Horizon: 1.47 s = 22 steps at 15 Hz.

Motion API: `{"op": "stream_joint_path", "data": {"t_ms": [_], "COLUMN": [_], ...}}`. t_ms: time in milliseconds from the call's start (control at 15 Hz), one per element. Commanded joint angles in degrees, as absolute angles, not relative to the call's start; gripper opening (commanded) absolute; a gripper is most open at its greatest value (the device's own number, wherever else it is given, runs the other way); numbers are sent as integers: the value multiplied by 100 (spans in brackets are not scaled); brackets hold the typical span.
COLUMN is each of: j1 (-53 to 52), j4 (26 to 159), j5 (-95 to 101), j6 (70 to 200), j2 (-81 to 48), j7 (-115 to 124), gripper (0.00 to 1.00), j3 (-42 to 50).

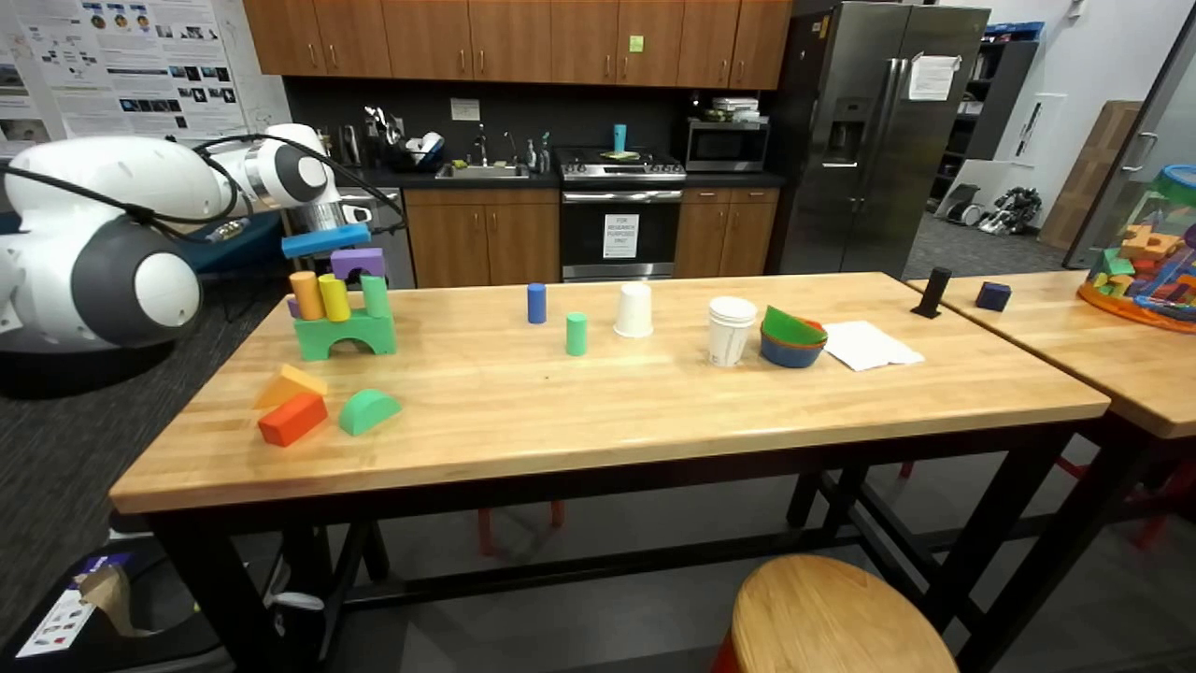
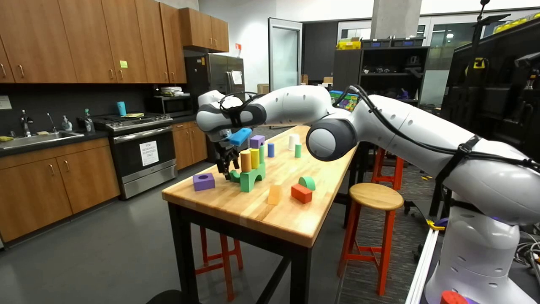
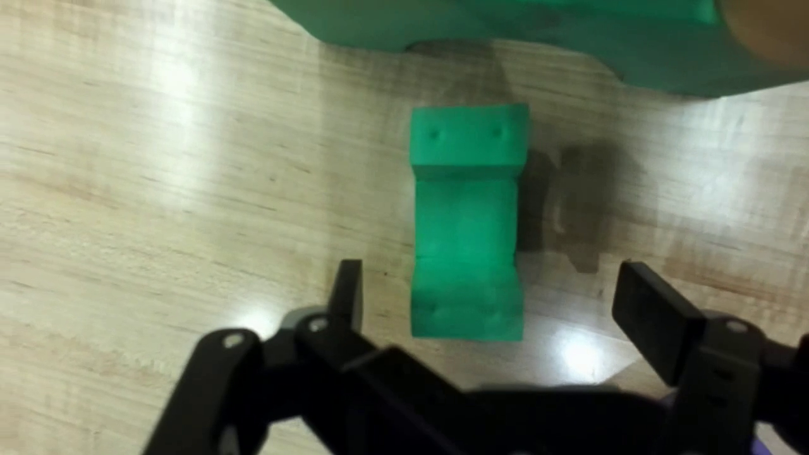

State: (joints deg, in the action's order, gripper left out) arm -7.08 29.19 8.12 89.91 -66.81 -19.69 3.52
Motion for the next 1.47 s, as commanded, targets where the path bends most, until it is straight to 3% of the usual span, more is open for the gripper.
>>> {"op": "stream_joint_path", "data": {"t_ms": [0,733,800,933,1400], "j1": [-661,-665,-675,-683,-686], "j4": [2692,2726,2722,2720,2716], "j5": [802,830,837,832,843], "j6": [9072,9006,9012,9009,9018], "j2": [-6799,-6835,-6839,-6838,-6839], "j7": [-1750,-1761,-1772,-1809,-1906], "gripper": [100,100,75,68,16], "j3": [400,365,370,366,376]}}
